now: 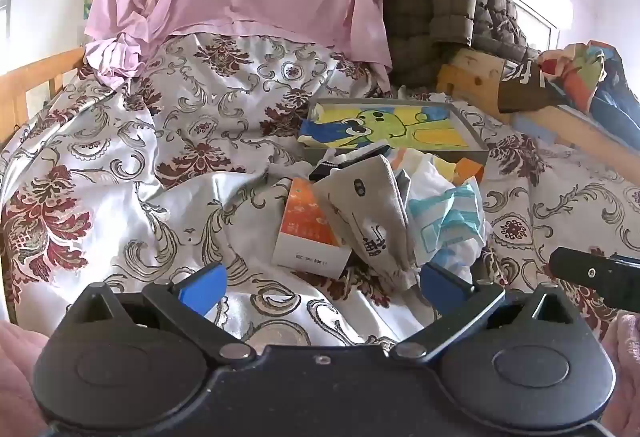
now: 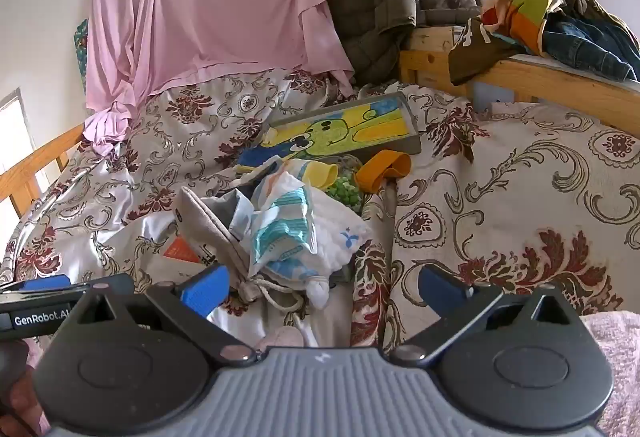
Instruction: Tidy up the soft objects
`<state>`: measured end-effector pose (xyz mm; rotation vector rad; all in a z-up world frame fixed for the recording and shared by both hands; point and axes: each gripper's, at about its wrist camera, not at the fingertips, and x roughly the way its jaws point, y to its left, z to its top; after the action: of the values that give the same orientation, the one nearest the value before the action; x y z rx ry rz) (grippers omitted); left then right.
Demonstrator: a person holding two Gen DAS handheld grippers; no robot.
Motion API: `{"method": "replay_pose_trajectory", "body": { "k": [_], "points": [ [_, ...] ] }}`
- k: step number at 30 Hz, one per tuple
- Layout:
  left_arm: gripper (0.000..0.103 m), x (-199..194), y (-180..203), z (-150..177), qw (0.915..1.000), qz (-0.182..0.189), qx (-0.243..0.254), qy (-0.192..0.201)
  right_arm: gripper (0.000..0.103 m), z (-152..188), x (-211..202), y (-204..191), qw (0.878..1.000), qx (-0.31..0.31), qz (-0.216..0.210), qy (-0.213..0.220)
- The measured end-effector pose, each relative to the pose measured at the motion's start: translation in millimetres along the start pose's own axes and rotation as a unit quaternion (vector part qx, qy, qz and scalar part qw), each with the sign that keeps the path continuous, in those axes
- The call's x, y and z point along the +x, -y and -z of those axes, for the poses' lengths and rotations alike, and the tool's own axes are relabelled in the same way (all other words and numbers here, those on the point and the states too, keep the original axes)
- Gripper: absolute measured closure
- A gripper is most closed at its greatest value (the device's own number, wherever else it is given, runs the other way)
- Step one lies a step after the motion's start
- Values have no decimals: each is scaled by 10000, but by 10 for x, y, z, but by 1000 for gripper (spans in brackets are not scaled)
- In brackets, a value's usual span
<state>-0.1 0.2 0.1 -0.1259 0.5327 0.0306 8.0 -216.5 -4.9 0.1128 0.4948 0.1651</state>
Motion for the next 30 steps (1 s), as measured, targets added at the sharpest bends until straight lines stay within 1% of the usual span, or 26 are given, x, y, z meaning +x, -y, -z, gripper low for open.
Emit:
{"method": "replay_pose_trajectory", "body": {
  "k": [30],
  "points": [
    [1, 0, 3, 1, 10000, -25, 41, 14, 0, 5, -3, -10, 10000, -9, 5, -8]
  ]
}}
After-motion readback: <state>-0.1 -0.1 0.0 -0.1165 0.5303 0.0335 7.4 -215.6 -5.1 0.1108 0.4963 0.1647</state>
